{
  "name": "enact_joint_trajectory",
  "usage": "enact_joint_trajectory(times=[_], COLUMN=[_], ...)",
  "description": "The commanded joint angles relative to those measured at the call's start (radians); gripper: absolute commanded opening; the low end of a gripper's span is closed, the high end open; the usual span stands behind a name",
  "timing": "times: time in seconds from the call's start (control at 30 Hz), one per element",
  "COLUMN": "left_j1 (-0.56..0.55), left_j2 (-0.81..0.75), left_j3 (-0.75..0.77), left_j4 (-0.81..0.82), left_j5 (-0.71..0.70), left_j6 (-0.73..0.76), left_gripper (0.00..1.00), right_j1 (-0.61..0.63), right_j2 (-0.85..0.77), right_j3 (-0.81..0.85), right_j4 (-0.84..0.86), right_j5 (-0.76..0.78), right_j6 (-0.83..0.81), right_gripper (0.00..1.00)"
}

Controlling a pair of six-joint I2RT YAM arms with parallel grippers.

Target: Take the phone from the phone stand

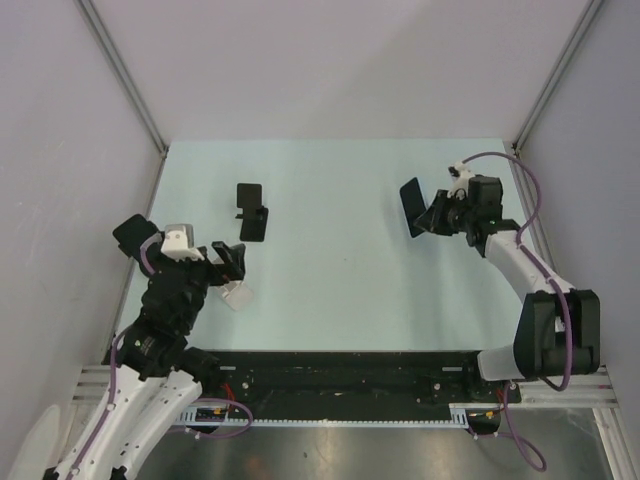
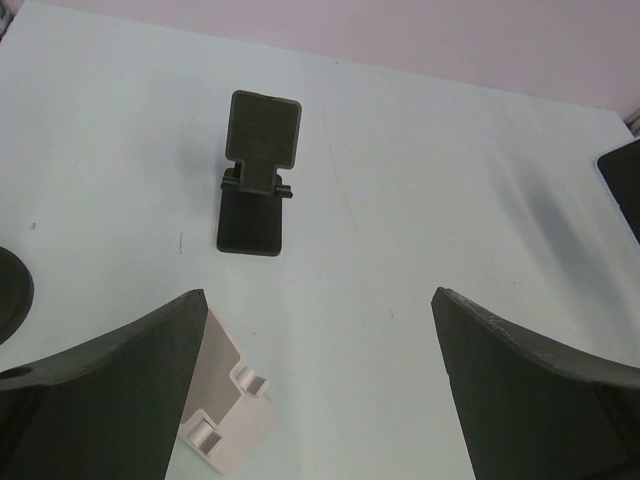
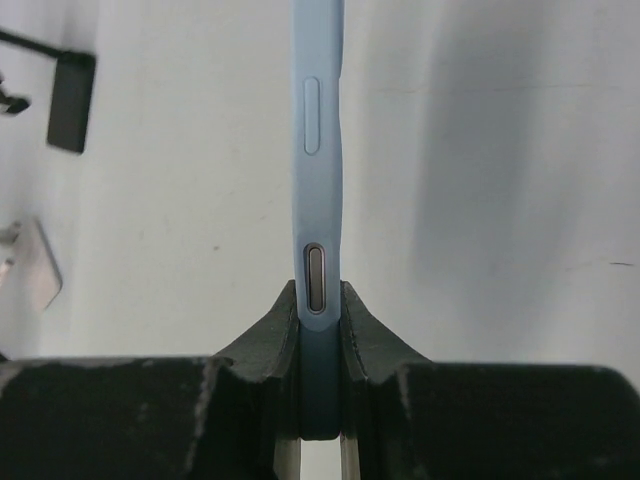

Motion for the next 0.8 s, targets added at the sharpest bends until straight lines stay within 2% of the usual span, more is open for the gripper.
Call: enact_joint_trajectory(times=[0.0,0.03,0.17,0.43,0.6,0.7,0.77], left_j1=[0.002,0.002,0.002,0.002,0.002,0.002,0.002], left_j2=[-0.026,-0.036,-0.056,-0.077,-0.076,-0.074,-0.074], left_j3=[-0.049,-0.068,-0.067,-0.072,-0.072,-0.072,-0.070], left_j4=[0.077,0.088,0.090,0.091,0.093,0.094,0.094], left_j5=[0.030,0.033,0.030,0.014,0.007,0.007,0.007], left_j6=[0.048,0.047,0.061,0.064,0.067,0.068,0.068], left_gripper=[1.00,1.00,1.00,1.00,1.00,1.00,1.00], right_j1=[-0.100,-0.149,-0.209,-0.260,-0.274,-0.277,-0.288], right_j2=[0.109,0.141,0.299,0.610,0.718,0.760,0.771], right_j3=[0.137,0.179,0.294,0.556,0.650,0.685,0.675], right_j4=[-0.046,-0.051,-0.074,-0.196,-0.238,-0.267,-0.266], right_j5=[-0.034,-0.037,-0.090,-0.127,-0.192,-0.196,-0.184], right_j6=[-0.038,-0.043,-0.081,-0.173,-0.184,-0.201,-0.198], right_gripper=[0.00,0.00,0.00,0.00,0.04,0.18,0.33])
